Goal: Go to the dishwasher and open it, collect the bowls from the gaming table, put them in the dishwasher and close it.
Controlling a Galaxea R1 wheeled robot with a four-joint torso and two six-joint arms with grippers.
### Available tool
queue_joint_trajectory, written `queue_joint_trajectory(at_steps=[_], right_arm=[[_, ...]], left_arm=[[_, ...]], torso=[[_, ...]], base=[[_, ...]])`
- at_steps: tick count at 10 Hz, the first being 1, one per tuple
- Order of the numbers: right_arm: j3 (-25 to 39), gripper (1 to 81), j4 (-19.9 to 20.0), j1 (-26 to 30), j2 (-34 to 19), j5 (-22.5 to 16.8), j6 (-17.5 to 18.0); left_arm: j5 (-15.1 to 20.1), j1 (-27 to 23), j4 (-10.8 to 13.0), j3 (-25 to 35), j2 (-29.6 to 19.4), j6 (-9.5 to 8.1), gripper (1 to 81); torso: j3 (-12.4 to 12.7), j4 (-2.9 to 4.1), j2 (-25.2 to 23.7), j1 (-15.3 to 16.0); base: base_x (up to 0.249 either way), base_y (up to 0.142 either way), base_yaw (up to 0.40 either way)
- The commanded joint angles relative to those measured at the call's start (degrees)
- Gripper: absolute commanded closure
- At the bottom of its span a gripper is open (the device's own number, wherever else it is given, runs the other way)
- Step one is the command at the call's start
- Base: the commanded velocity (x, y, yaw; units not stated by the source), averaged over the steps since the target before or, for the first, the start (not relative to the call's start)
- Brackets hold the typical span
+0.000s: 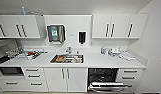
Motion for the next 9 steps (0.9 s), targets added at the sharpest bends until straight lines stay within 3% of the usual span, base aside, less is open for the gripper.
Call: queue_joint_trajectory(at_steps=[1,9], right_arm=[[-0.26,81.1,-0.04,2.62,-0.84,-2.85,0.04],[-0.26,81.1,-0.13,2.72,-0.75,-2.85,0.04]], left_arm=[[2.89,-2.48,0.17,-0.32,-0.46,0.1,81.1],[2.98,-2.4,0.25,-0.32,-0.46,0.1,81.1]], torso=[[0.0,0.0,0.0,0.0],[0.0,0.0,0.0,-0.07]], base=[[0.126,0.0,0.0],[0.136,0.0,0.0]])
